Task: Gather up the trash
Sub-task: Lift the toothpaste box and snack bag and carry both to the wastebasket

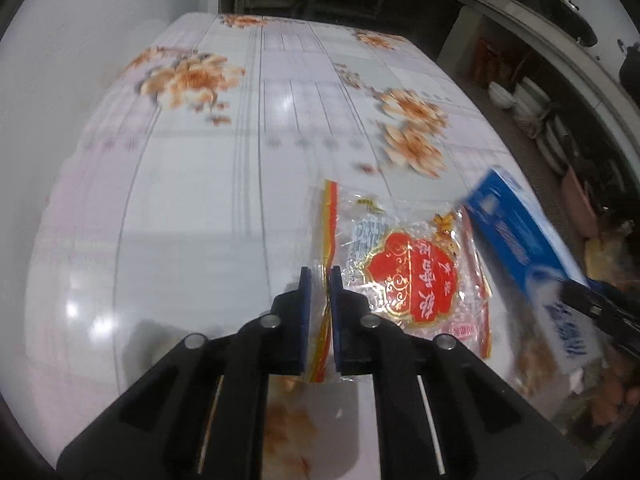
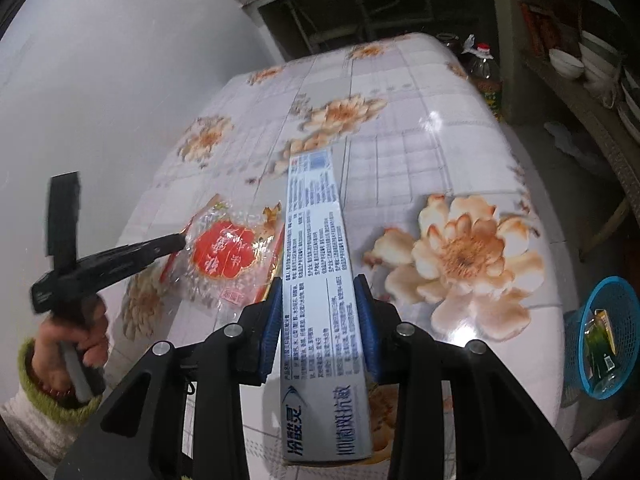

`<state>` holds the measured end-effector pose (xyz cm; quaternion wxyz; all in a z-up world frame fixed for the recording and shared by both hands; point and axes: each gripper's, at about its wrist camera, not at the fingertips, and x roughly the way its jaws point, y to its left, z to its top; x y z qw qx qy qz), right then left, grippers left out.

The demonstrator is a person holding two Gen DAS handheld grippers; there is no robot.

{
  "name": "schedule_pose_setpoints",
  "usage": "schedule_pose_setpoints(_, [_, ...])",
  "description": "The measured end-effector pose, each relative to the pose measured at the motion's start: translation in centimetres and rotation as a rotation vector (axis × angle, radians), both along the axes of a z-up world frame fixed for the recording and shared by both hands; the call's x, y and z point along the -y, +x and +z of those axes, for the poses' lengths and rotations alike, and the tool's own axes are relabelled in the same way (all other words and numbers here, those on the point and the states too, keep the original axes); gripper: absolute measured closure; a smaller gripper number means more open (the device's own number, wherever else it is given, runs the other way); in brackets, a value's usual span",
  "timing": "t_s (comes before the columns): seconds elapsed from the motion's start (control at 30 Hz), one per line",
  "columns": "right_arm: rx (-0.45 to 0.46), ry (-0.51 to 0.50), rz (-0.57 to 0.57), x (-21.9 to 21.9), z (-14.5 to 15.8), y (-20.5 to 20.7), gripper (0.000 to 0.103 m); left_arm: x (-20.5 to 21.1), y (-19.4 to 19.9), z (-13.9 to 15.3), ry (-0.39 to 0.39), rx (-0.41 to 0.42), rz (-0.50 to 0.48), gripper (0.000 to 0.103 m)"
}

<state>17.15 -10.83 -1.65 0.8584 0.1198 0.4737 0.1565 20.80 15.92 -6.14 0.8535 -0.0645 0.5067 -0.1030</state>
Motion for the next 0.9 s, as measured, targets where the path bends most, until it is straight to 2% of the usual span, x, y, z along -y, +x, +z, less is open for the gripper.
schedule_pose_setpoints(0.2, [-0.029, -0.022, 0.039, -1.2, -1.1, -1.2, 0.069, 0.0, -3.4, 0.2, -0.202, -0.033, -0.004, 0.094])
schedule_pose_setpoints(0.33, [-0.011, -0.054, 0.044, -1.7, -0.9, -1.8, 0.069, -0.3, -3.9, -0.2, -0.382, -0.068, -0.002, 0.090])
schedule_pose_setpoints(0.4, [-0.008, -0.056, 0.043, -1.8, -1.0, -1.9, 0.069, -0.4, -3.8, -0.7, -0.418, -0.089, 0.011, 0.082])
schedule_pose_setpoints(0.5, [-0.006, -0.056, 0.042, -1.7, -1.0, -1.9, 0.069, -0.4, -3.7, -1.7, -0.476, -0.137, 0.028, 0.080])
schedule_pose_setpoints(0.67, [-0.008, -0.043, 0.037, -1.7, -1.1, -1.9, 0.069, 0.7, -3.5, -2.5, -0.514, -0.169, -0.005, 0.079])
schedule_pose_setpoints(0.83, [-0.005, -0.033, 0.035, -1.6, -1.1, -2.0, 0.069, 2.0, -3.4, -2.3, -0.510, -0.157, -0.042, 0.079])
schedule_pose_setpoints(0.9, [-0.005, -0.025, 0.033, -1.5, -1.1, -2.0, 0.069, 2.6, -3.4, -2.1, -0.484, -0.142, -0.053, 0.079])
